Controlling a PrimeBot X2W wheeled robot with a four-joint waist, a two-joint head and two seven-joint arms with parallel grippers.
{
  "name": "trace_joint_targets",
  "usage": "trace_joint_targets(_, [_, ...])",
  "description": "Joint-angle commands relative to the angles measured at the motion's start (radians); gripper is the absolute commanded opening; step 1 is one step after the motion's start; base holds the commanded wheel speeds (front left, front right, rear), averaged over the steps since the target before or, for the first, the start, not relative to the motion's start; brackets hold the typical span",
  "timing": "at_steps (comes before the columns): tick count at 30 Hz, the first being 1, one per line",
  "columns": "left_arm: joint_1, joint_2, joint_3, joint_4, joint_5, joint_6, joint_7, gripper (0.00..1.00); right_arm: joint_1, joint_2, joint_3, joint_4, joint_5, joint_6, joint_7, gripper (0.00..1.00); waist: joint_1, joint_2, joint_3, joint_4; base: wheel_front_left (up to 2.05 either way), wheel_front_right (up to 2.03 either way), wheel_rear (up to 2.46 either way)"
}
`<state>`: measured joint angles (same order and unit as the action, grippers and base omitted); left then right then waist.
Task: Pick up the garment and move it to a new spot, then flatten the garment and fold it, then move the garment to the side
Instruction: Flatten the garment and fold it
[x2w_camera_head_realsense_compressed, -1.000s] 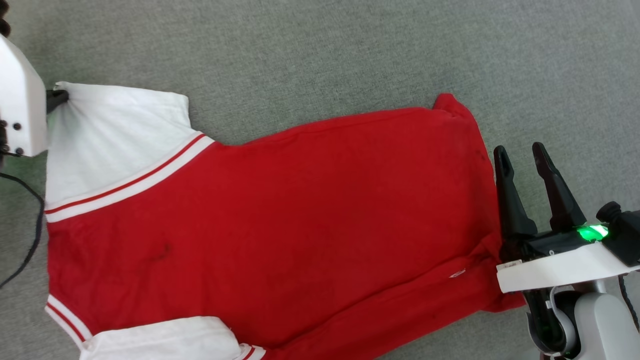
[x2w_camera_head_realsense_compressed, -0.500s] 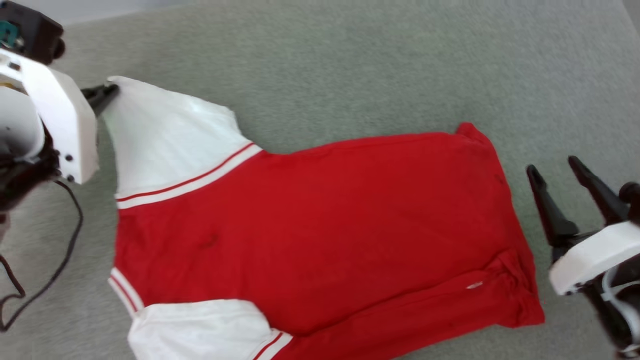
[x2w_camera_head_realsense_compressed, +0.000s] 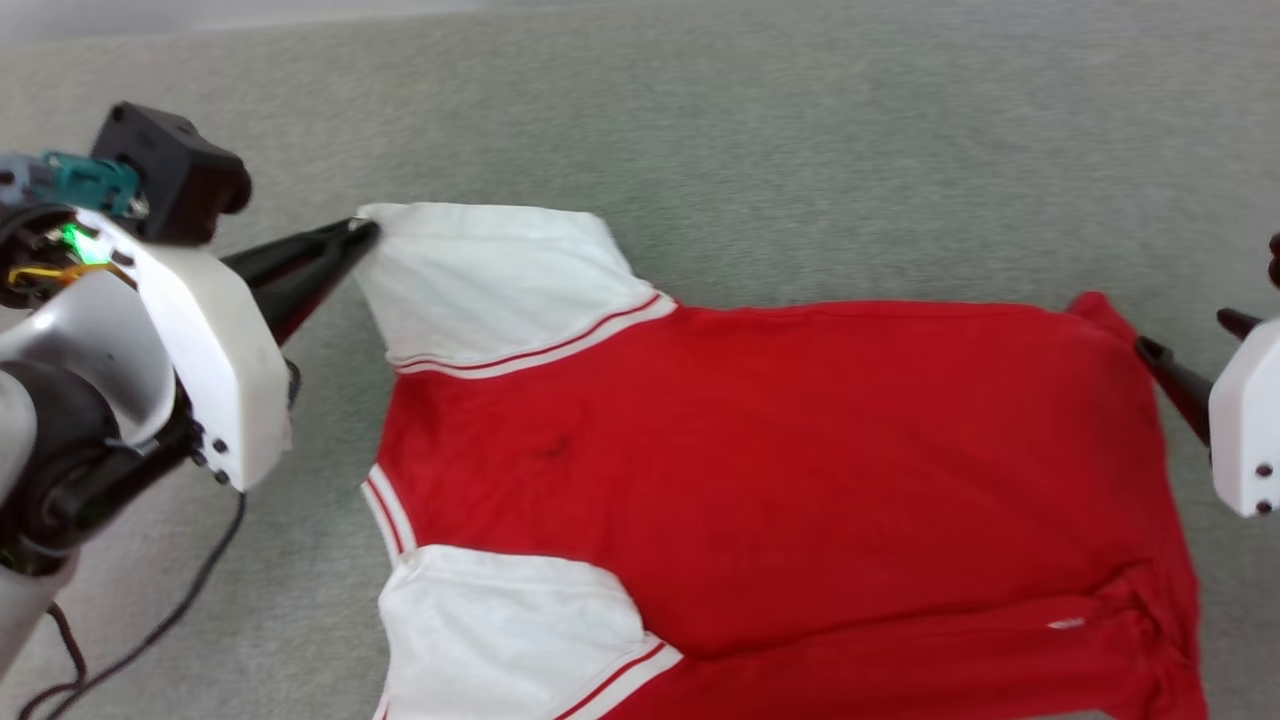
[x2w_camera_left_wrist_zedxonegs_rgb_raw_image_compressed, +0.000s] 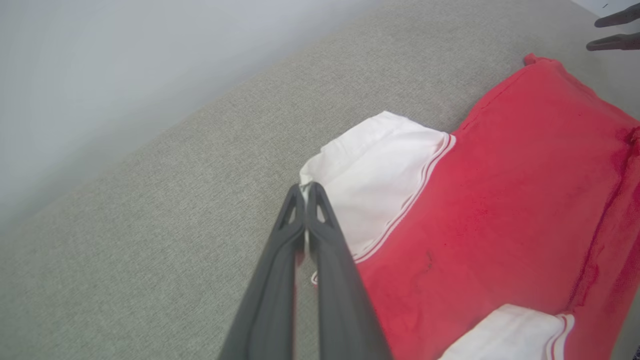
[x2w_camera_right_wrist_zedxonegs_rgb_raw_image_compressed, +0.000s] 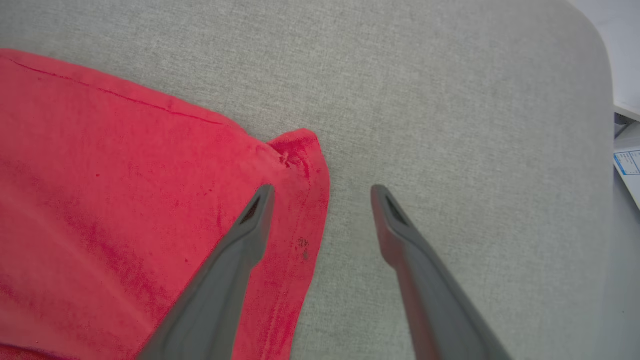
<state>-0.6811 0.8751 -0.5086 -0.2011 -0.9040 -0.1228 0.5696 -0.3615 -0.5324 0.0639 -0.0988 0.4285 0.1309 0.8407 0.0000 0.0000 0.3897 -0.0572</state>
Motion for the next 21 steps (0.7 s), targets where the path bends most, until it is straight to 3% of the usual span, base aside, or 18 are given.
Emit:
trace_joint_targets(1, [0.018,-0.002,0.001,-0.026,0.002,0.006,-0.012,0.0,-0.034,-0.011,0.007,0.018,0.002,0.0,0.029,1.0,0.0,0.0,0.019,0.037,0.0,0.0,0.0])
trace_joint_targets(8, [0.04,-0.026,-0.025,-0.115,0.038,0.019,-0.038,0.0,-0.107,-0.057,0.056,0.119,-0.012,0.0,0.1,1.0,0.0,0.0,0.061,0.107,0.0,0.0,0.0])
trace_joint_targets(19, [0.028,-0.068,-0.075,-0.137,0.079,0.013,-0.054,0.0,-0.071,-0.045,0.152,0.304,0.005,0.0,0.114,1.0,0.0,0.0,0.091,0.161,0.0,0.0,0.0])
trace_joint_targets(20, [0.03,-0.07,-0.08,-0.132,0.083,0.012,-0.056,0.0,-0.064,-0.047,0.163,0.315,0.011,0.0,0.113,0.46,0.0,0.0,0.089,0.161,0.0,0.0,0.0])
trace_joint_targets(21, [0.032,-0.072,-0.083,-0.128,0.086,0.012,-0.058,0.0,-0.062,-0.05,0.17,0.322,0.014,0.0,0.109,0.16,0.0,0.0,0.086,0.161,0.0,0.0,0.0])
